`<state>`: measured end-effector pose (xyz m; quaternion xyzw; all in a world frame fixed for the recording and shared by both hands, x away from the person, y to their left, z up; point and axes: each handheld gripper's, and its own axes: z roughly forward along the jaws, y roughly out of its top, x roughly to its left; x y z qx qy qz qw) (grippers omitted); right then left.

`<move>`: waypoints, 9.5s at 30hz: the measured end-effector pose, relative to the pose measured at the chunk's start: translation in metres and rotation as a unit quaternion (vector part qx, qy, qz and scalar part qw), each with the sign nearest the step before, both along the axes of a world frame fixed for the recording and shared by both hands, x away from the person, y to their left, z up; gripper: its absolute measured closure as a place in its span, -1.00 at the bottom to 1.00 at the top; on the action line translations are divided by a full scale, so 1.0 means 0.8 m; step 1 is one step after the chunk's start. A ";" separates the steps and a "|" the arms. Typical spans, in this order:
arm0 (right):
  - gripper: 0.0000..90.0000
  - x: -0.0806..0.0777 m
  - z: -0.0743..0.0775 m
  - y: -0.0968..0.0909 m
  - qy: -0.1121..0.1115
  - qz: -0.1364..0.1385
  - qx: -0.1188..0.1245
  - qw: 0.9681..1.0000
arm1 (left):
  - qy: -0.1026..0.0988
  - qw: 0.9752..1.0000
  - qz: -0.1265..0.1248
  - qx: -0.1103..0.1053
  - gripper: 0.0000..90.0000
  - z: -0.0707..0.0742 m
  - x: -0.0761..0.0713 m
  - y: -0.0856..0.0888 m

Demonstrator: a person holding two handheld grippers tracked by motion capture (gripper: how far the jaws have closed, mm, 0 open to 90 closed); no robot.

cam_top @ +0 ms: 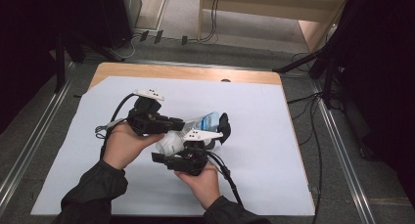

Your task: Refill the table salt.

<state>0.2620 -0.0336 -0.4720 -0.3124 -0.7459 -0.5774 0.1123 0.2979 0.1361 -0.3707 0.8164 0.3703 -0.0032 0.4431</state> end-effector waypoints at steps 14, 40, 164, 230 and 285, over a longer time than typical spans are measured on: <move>0.31 0.001 0.002 0.002 -0.001 0.006 0.008 1.000 | -0.009 1.000 0.005 0.006 0.87 0.005 -0.005 0.002; 0.34 0.004 0.000 0.002 0.016 0.008 0.019 1.000 | -0.010 1.000 0.014 0.000 0.85 0.001 -0.004 -0.001; 0.35 -0.003 0.003 0.004 -0.039 -0.021 -0.026 0.999 | -0.041 0.999 0.012 0.020 0.99 0.006 -0.010 -0.007; 0.38 0.002 0.007 0.001 -0.026 -0.021 0.003 0.999 | -0.045 0.999 0.012 -0.012 0.89 0.008 -0.012 -0.003; 0.45 0.000 0.000 0.006 -0.040 -0.020 -0.021 0.999 | -0.054 0.998 0.018 -0.013 0.95 0.008 -0.014 -0.006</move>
